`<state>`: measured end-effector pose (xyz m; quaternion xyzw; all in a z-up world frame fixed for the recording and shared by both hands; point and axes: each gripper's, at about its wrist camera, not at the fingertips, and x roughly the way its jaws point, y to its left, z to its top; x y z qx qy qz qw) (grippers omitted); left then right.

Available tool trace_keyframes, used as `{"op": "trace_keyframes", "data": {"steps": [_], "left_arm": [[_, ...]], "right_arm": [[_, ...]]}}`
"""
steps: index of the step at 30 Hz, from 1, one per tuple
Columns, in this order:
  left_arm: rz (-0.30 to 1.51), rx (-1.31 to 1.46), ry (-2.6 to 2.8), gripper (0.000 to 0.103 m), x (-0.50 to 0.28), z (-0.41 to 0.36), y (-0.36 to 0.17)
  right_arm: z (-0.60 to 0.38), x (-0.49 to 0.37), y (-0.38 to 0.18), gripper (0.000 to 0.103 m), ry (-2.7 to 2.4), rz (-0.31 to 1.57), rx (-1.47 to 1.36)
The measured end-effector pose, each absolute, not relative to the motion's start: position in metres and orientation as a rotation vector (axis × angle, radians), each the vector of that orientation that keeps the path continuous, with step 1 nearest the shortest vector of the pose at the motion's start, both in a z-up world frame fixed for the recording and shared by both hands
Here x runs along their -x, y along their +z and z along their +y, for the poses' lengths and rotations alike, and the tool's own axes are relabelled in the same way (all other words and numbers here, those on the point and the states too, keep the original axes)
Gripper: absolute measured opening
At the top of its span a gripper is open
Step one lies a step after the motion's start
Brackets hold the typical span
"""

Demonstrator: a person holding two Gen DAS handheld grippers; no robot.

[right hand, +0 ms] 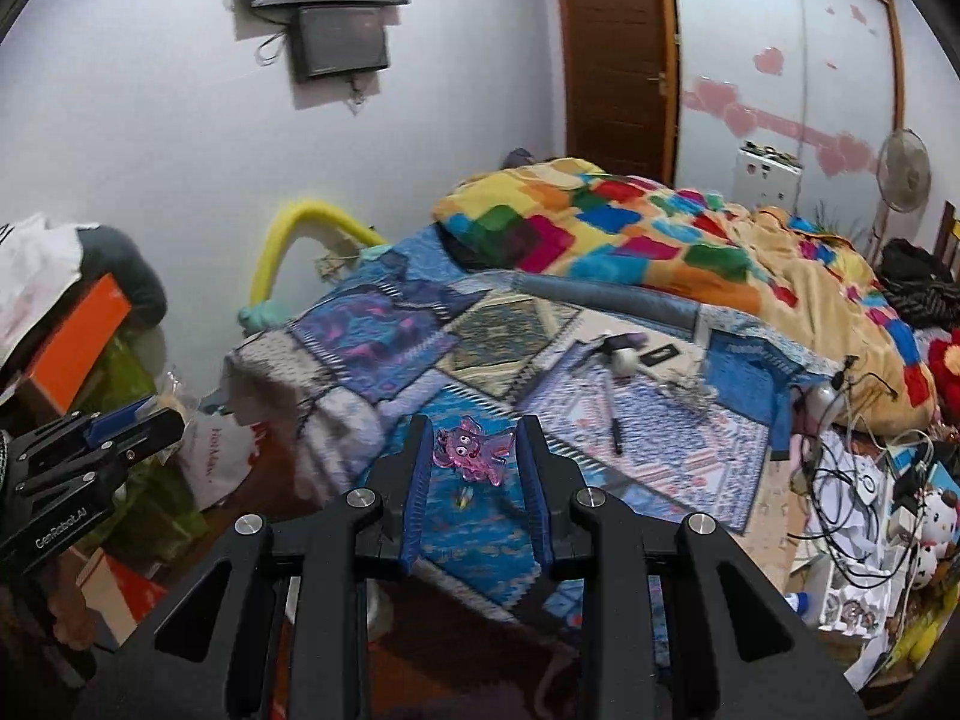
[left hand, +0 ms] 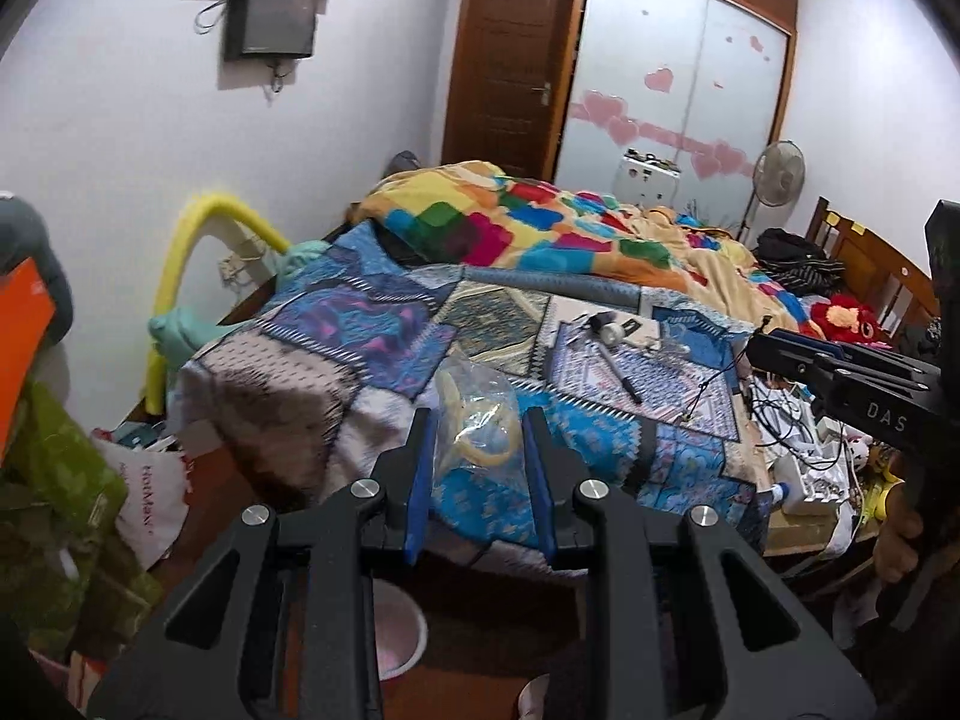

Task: Collect trash
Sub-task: 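Carry plastic bag in left tool and pink figure in right tool over white bin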

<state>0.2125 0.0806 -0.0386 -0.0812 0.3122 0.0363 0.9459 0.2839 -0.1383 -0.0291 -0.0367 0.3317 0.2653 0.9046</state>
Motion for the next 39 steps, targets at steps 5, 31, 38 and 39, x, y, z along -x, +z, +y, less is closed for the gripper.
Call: {"op": "trace_keyframes", "data": {"steps": [5, 31, 38, 39], "left_arm": [[0.663, 0.185, 0.118, 0.028, -0.186, 0.108, -0.053], [1.042, 0.379, 0.258, 0.028, -0.154, 0.189, -0.23], [1.134, 0.439, 0.282, 0.028, -0.164, 0.196, -0.264], [1.143, 0.446, 0.28, 0.028, -0.165, 0.196, -0.266]], "right_arm": [[-0.107, -0.263, -0.035, 0.026, 0.607, 0.696, 0.103], [0.059, -0.238, -0.185, 0.026, 0.872, 1.086, 0.293], [0.087, -0.255, -0.215, 0.027, 0.904, 1.214, 0.267], [0.09, -0.258, -0.22, 0.031, 0.907, 1.244, 0.258]]}}
